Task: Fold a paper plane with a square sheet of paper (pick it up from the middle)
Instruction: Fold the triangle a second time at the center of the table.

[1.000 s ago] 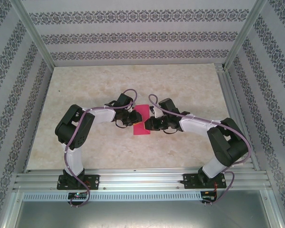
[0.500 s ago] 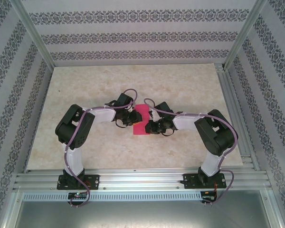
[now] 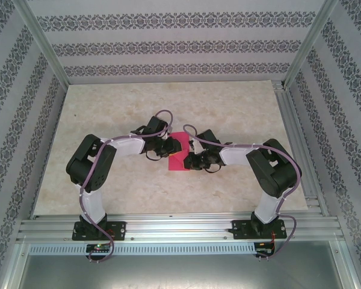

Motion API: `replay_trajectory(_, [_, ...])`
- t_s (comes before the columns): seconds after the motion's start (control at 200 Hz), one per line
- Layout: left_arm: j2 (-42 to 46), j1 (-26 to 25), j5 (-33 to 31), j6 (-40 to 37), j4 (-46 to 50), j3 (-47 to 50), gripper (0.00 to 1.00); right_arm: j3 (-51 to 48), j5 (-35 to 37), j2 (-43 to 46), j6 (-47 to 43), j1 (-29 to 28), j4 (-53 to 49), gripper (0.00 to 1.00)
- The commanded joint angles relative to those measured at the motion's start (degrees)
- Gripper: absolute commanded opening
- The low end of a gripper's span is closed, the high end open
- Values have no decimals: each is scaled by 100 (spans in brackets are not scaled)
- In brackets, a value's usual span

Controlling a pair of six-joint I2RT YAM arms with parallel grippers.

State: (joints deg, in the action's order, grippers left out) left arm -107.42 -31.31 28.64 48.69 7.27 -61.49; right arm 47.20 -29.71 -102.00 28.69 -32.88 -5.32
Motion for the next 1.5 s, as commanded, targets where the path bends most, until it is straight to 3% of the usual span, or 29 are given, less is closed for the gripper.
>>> replay_trajectory(0.0, [185, -75, 370, 436, -731, 302, 27, -167, 155, -145, 23, 10, -55, 11])
replay_trajectory(0.3, [-5, -77, 401, 522, -733, 401, 24, -141, 159, -158, 22, 10, -70, 11])
replay_trajectory(0.754, [-245, 22, -416, 7, -377, 481, 23, -202, 165, -154, -7, 20, -98, 11])
replay_trajectory(1.494, [-542, 353, -341, -355, -200, 100, 25, 29, 57, -29, 34, 19, -259, 12])
